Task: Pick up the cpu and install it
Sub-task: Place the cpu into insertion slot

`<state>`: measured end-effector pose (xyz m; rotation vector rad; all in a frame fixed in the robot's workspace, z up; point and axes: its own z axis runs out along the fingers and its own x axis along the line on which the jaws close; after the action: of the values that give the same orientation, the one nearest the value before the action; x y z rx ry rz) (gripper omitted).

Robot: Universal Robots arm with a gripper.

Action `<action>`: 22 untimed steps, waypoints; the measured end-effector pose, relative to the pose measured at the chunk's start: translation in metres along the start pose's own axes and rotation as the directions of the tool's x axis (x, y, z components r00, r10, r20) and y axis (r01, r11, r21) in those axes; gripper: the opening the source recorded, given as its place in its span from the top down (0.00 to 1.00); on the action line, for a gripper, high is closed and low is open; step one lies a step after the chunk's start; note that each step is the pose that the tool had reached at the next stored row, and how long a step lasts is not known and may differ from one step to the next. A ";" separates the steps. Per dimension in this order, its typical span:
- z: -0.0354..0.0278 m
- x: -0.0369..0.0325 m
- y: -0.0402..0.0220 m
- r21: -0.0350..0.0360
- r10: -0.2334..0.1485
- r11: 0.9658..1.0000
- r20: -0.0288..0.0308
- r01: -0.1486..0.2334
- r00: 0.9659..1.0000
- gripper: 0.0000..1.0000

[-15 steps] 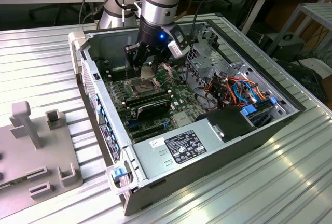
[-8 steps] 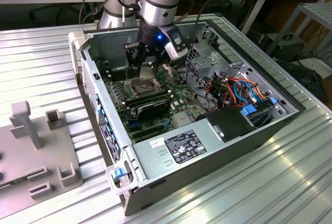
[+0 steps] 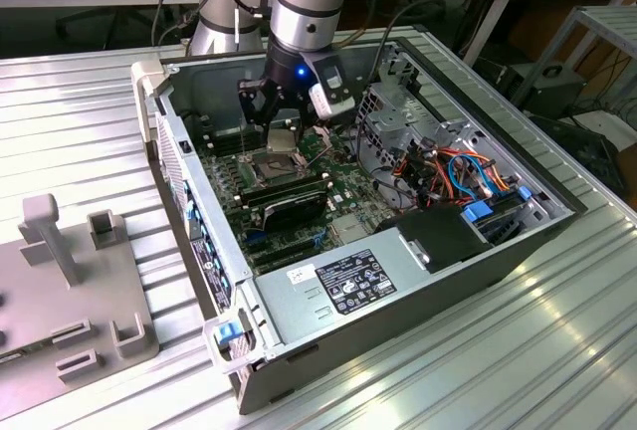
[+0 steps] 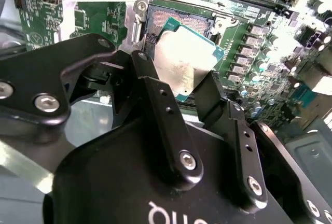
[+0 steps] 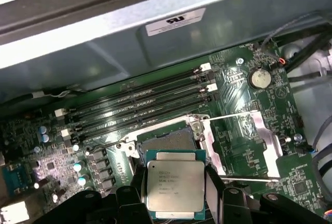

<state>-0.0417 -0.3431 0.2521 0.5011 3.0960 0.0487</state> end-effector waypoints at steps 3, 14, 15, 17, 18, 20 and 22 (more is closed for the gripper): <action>0.0001 0.0000 0.0000 0.001 0.036 0.999 0.001 -0.036 0.999 0.45; 0.0001 0.0000 0.0000 0.004 0.123 0.992 0.006 -0.123 0.992 0.45; 0.0001 0.0000 0.0000 0.004 0.128 0.992 0.006 -0.128 0.992 0.45; 0.0001 0.0000 0.0000 0.005 0.145 0.989 0.007 -0.145 0.989 0.45; 0.0001 0.0000 0.0000 0.006 0.151 0.989 0.007 -0.151 0.989 0.45; 0.0001 0.0000 0.0000 0.006 0.160 0.987 0.008 -0.160 0.987 0.45; 0.0001 0.0000 0.0000 0.007 0.169 0.985 0.009 -0.170 0.985 0.45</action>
<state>-0.0417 -0.3431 0.2520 0.7619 3.0383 0.0351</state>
